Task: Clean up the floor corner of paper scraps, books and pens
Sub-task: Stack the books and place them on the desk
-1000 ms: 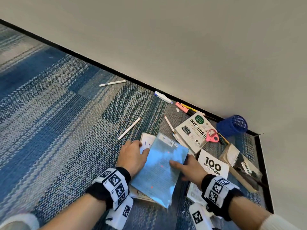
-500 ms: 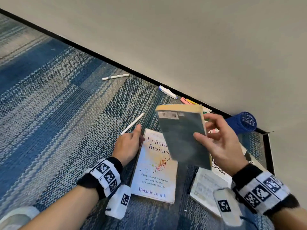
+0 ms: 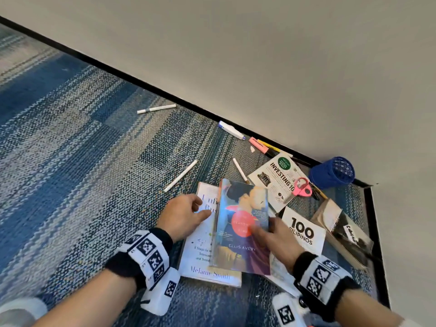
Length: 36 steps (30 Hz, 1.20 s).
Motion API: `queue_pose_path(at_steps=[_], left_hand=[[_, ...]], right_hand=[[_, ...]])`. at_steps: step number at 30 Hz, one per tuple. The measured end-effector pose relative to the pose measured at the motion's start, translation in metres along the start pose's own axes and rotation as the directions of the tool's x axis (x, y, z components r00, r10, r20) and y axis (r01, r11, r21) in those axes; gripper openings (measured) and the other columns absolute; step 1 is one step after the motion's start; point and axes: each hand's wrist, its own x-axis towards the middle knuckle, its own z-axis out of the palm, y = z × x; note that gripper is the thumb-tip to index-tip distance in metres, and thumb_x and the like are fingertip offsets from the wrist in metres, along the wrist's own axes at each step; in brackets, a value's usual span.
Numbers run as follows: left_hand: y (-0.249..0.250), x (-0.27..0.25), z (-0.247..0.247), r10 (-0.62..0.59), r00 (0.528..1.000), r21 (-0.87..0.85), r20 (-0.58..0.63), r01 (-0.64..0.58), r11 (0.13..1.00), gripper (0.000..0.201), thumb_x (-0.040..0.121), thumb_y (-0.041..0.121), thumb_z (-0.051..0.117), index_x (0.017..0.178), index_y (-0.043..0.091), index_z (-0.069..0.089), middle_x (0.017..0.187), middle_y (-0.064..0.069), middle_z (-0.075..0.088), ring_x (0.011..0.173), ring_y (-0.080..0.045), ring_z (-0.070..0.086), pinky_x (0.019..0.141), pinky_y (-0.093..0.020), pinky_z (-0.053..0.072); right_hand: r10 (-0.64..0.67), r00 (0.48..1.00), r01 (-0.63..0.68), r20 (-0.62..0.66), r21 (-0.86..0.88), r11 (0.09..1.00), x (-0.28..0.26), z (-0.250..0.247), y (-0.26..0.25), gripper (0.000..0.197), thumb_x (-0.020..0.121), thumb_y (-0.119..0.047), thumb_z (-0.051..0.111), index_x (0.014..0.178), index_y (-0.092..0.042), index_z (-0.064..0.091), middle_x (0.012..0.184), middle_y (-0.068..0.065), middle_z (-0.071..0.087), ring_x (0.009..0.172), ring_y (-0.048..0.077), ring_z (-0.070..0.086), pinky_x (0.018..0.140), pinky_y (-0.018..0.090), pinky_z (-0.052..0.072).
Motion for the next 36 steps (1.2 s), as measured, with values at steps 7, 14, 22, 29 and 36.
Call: queue_pose_path(at_steps=[7, 14, 22, 29, 36], left_hand=[[0.001, -0.002, 0.015, -0.107, 0.992, 0.208, 0.071, 0.091, 0.974, 0.059, 0.083, 0.069, 0.051, 0.111, 0.018, 0.063, 0.114, -0.01, 0.052, 0.102, -0.032, 0.061, 0.092, -0.037, 0.048], [0.002, 0.025, 0.018, -0.149, 0.987, 0.124, 0.066, 0.14, 0.982, 0.062, 0.067, 0.07, 0.062, 0.091, 0.013, 0.069, 0.098, -0.012, 0.067, 0.085, -0.031, 0.066, 0.076, -0.035, 0.053], [0.023, 0.054, 0.024, -0.162, 0.985, 0.081, 0.053, 0.157, 0.984, 0.05, 0.07, 0.061, 0.072, 0.088, 0.014, 0.071, 0.087, -0.007, 0.071, 0.083, -0.028, 0.066, 0.073, -0.037, 0.054], [0.02, 0.058, 0.025, -0.162, 0.983, 0.029, 0.084, 0.16, 0.987, 0.062, 0.054, 0.073, 0.06, 0.084, 0.02, 0.072, 0.088, -0.002, 0.07, 0.082, -0.023, 0.066, 0.074, -0.035, 0.053], [0.017, 0.059, 0.019, -0.106, 0.989, -0.091, 0.107, 0.116, 0.989, 0.036, 0.068, 0.054, 0.08, 0.087, 0.024, 0.077, 0.077, 0.008, 0.074, 0.075, -0.009, 0.07, 0.072, -0.027, 0.054]], right_hand=[[-0.023, 0.99, 0.068, 0.138, -0.33, 0.941, 0.0, 0.014, -0.005, 0.071, 0.067, -0.069, 0.067, 0.117, -0.02, 0.052, 0.106, -0.006, 0.067, 0.094, 0.014, 0.064, 0.079, 0.031, 0.05], [-0.127, 0.98, 0.19, 0.154, -0.527, 0.828, 0.03, -0.013, -0.045, 0.037, 0.09, -0.052, 0.055, 0.077, -0.019, 0.063, 0.069, -0.007, 0.061, 0.07, 0.015, 0.058, 0.062, 0.027, 0.041], [-0.393, 0.919, 0.245, -0.029, -0.738, 0.629, 0.157, -0.031, -0.091, 0.035, 0.091, -0.015, 0.056, 0.125, -0.01, 0.057, 0.124, 0.01, 0.056, 0.114, 0.03, 0.055, 0.094, 0.036, 0.044], [-0.32, 0.942, 0.29, 0.102, -0.729, 0.62, 0.209, -0.013, -0.084, 0.064, 0.085, 0.005, 0.051, 0.146, -0.009, 0.038, 0.149, 0.011, 0.04, 0.136, 0.029, 0.04, 0.113, 0.034, 0.031], [-0.394, 0.917, 0.252, -0.067, -0.669, 0.699, 0.222, -0.015, -0.07, 0.035, 0.088, 0.001, 0.053, 0.121, -0.004, 0.064, 0.119, 0.017, 0.053, 0.108, 0.035, 0.055, 0.095, 0.037, 0.044]])
